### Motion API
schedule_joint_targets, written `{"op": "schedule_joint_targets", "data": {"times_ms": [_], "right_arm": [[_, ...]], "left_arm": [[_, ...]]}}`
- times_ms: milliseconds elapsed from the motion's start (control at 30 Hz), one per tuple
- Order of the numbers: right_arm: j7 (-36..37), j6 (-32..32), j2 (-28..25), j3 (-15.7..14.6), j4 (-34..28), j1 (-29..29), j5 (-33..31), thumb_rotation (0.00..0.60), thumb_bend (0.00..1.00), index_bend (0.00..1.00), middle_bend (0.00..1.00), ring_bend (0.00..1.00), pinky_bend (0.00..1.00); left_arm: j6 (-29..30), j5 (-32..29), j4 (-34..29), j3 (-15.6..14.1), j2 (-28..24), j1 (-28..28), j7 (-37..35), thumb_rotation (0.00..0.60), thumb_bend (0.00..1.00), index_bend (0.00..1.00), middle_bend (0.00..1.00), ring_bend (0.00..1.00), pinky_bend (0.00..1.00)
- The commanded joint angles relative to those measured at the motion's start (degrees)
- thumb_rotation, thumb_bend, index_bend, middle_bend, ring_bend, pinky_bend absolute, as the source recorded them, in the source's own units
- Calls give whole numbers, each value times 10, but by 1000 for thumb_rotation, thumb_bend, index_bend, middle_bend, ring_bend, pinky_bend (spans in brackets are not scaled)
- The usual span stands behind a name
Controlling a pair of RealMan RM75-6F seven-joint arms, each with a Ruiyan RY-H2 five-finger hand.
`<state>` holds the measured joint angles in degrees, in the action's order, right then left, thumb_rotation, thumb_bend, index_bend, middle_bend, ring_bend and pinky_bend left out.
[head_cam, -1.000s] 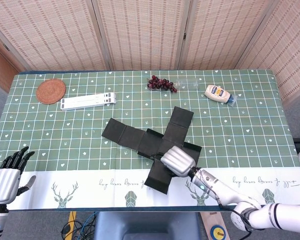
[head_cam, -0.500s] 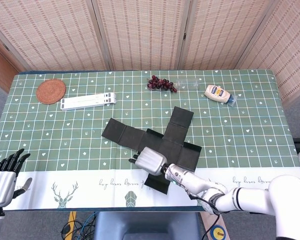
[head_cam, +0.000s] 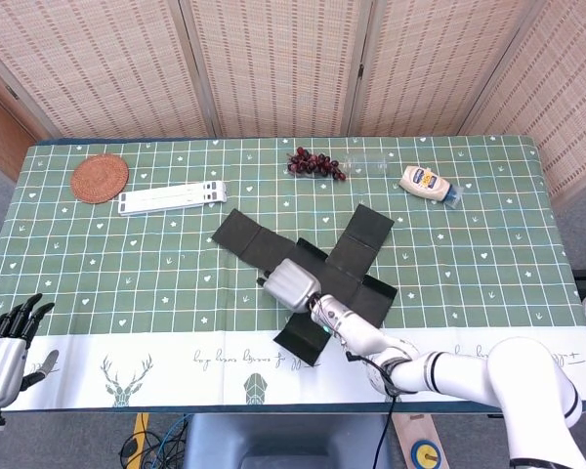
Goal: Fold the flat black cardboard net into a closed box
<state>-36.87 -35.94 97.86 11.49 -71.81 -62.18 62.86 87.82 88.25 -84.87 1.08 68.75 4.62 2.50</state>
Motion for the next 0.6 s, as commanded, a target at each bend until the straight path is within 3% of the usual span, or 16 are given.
{"op": "schedule_joint_targets", "data": {"times_ms": [33,267,400,600], "right_arm": [[-29,-12,19,17,46,-17,-66,600,696,262,341,855,1000],[-80,-31,39,26,108,-41,-182,600,689,263,341,855,1000],[-36,-42,10,38,48,-28,-177,600,620,263,341,855,1000],[44,-84,-76,32,-82,25,-103,600,486,263,341,855,1000]], "left_arm": [[0,0,2,0,1,-1,-2,600,271,161,103,139,197],[1,0,6,-1,2,-3,-5,600,270,161,103,139,197],[-1,-2,5,0,1,-3,-4,600,271,161,103,139,197],[-3,2,4,1,2,-1,-3,600,270,161,103,139,197]]}}
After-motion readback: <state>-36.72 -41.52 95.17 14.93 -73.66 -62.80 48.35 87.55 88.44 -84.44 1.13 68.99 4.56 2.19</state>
